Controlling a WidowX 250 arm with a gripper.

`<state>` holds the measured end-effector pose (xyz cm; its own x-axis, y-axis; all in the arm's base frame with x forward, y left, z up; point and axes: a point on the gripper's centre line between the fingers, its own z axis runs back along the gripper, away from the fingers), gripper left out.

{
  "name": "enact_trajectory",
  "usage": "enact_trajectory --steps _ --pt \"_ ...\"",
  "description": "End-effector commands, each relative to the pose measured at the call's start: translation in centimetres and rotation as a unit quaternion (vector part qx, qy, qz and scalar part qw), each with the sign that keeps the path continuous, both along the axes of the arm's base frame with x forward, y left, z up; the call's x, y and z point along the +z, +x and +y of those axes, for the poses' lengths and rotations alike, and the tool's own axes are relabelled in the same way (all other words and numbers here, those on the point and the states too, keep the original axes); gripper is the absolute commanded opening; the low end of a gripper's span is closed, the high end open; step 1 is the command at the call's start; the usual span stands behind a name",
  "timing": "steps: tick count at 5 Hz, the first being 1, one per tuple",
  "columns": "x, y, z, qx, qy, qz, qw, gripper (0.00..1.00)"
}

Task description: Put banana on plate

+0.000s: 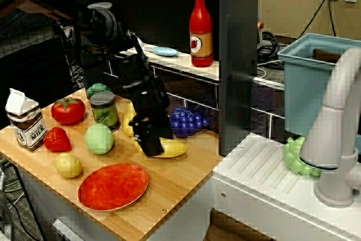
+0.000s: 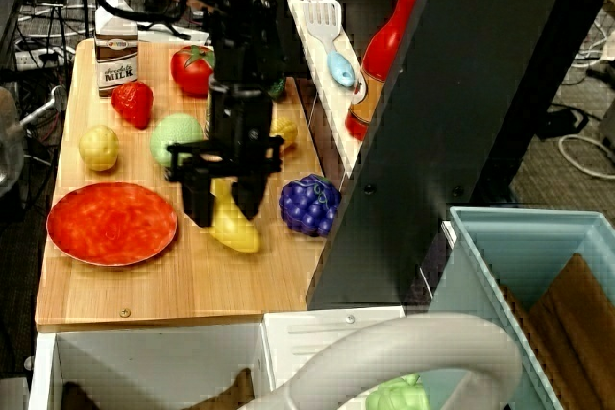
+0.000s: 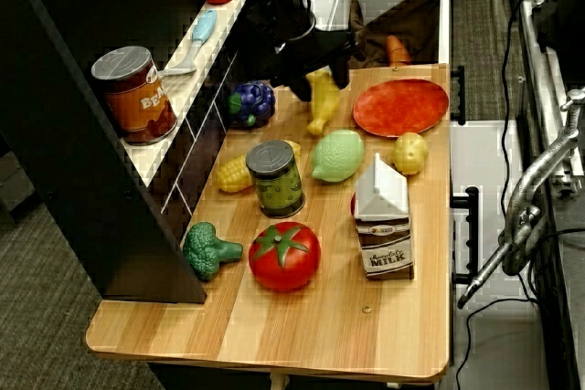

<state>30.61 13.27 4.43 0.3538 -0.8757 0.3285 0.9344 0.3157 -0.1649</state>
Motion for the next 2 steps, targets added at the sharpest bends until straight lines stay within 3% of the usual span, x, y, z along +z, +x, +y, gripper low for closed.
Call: enact_trajectory --steps 1,2 --pt "6.9 -4.8 -0.2 -0.036 -0.012 -0.003 0.9993 0.00" --pt "6.7 -9.0 -0.4 -0.073 -0.018 0.013 0.9971 0.00"
